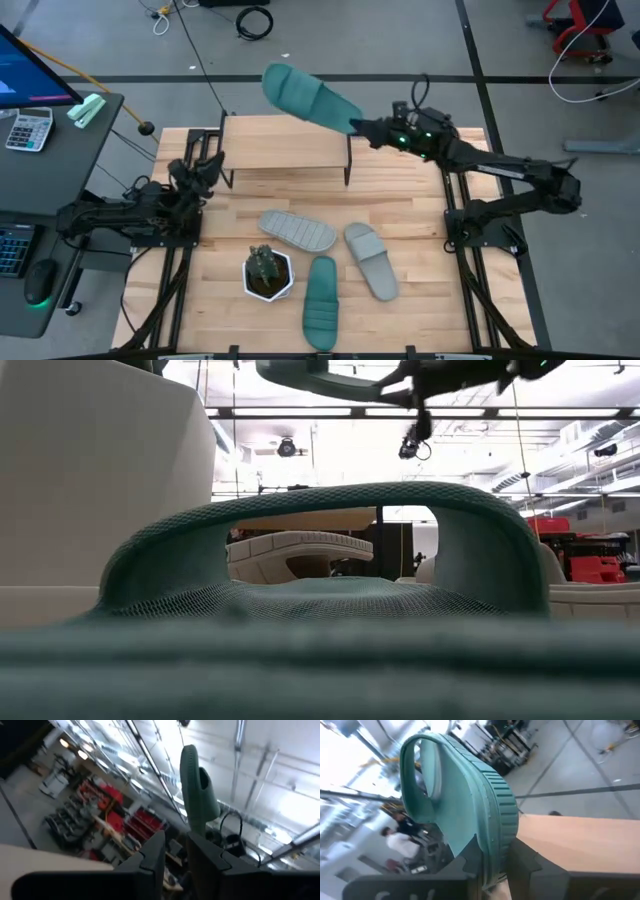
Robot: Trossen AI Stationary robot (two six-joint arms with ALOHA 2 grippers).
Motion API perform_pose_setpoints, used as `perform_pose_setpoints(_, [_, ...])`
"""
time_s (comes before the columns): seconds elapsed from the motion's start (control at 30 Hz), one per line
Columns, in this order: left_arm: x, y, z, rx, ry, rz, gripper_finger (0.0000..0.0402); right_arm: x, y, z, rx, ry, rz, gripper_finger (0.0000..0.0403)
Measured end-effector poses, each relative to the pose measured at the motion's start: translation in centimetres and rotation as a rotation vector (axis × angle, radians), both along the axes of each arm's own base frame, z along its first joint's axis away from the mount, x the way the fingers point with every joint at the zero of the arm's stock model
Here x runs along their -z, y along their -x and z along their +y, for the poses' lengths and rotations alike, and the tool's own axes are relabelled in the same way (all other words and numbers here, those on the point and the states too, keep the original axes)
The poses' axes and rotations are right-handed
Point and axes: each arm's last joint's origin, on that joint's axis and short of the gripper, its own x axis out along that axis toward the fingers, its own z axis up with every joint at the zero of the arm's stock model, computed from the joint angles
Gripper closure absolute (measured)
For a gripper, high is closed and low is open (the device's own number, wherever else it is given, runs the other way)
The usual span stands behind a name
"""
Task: Pick and place slides into the shelf
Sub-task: Put the top green slipper on the shelf
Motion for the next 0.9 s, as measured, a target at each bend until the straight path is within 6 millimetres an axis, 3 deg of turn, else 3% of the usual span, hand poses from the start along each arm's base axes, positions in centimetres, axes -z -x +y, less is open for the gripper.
perform_pose_setpoints(0.23, [-1.0, 0.3, 0.0, -0.007, -0.005, -0.058, 0.0287, 1.9, -2.7, -0.8, -0.084, -0.062, -0.067, 0.0346])
perform_pose_setpoints(0.37, [-2.0, 0.5, 0.0, -0.006, -0.007, -0.081, 0.0272, 1.8, -3.3, -1.1, -0.114, -0.066, -0.077, 0.0346])
perform_pose_setpoints(0.6, [-4.3, -0.3, 0.0, -0.008, -0.013, -0.069, 0.0249, -2.2, -5.8, -1.7, -0.248, 0.046, -0.011, 0.0346])
perform_pose_setpoints(0.9, [-10.0, -2.9, 0.1, -0.048, -0.163, 0.040, 0.0234, -6.0, -8.5, -3.3, -0.207, 0.186, 0.136, 0.0346])
